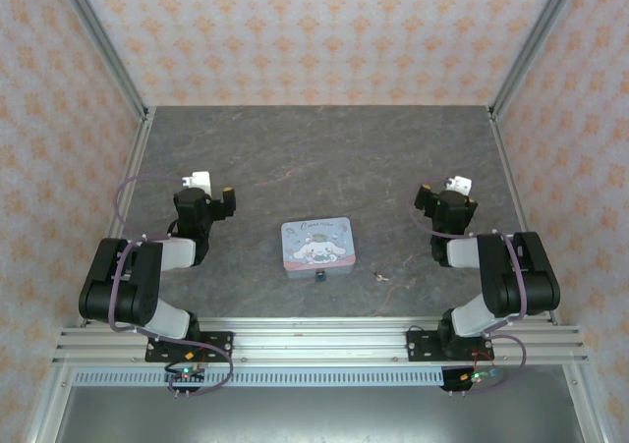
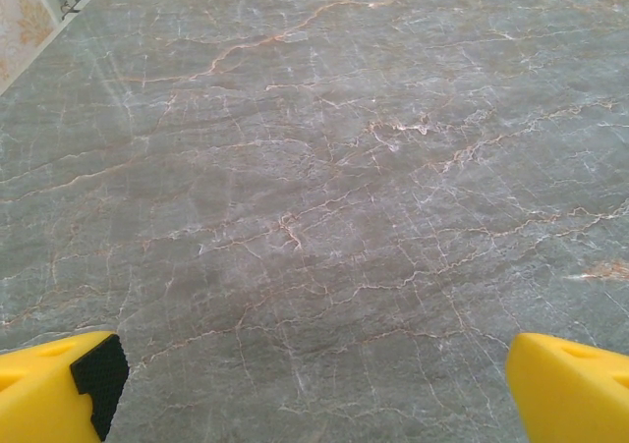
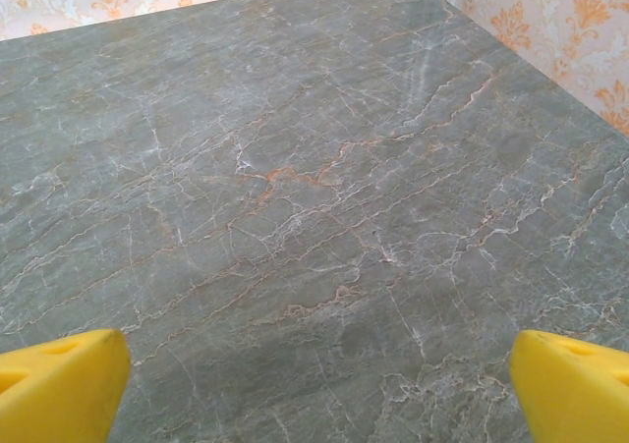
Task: Unlock a padlock with a key
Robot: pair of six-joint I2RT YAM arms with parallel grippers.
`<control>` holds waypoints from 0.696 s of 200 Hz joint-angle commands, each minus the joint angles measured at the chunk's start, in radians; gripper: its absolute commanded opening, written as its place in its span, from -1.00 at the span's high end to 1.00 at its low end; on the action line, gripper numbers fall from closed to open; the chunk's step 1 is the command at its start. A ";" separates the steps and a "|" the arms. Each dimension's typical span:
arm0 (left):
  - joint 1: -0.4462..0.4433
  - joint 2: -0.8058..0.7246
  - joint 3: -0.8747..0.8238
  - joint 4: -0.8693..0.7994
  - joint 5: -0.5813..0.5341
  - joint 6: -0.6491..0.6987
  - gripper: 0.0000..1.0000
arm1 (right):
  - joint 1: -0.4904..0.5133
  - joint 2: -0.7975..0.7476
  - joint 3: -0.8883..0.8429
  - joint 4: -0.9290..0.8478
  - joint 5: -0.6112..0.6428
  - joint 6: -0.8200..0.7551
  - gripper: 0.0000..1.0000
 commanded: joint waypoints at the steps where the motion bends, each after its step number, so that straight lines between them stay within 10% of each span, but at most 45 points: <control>1: -0.006 0.013 0.023 0.029 -0.020 0.012 -1.00 | -0.008 0.010 0.026 0.017 -0.005 -0.001 -0.98; 44: -0.005 0.013 0.018 0.038 -0.021 0.012 -1.00 | -0.009 -0.008 0.018 0.036 0.028 0.009 -0.98; 80: -0.003 -0.101 0.197 -0.339 -0.053 -0.005 -1.00 | -0.012 -0.242 0.163 -0.404 0.093 0.103 -0.98; 139: -0.006 -0.241 0.484 -0.933 -0.067 -0.302 -1.00 | -0.019 -0.451 0.274 -0.733 -0.422 0.379 -0.99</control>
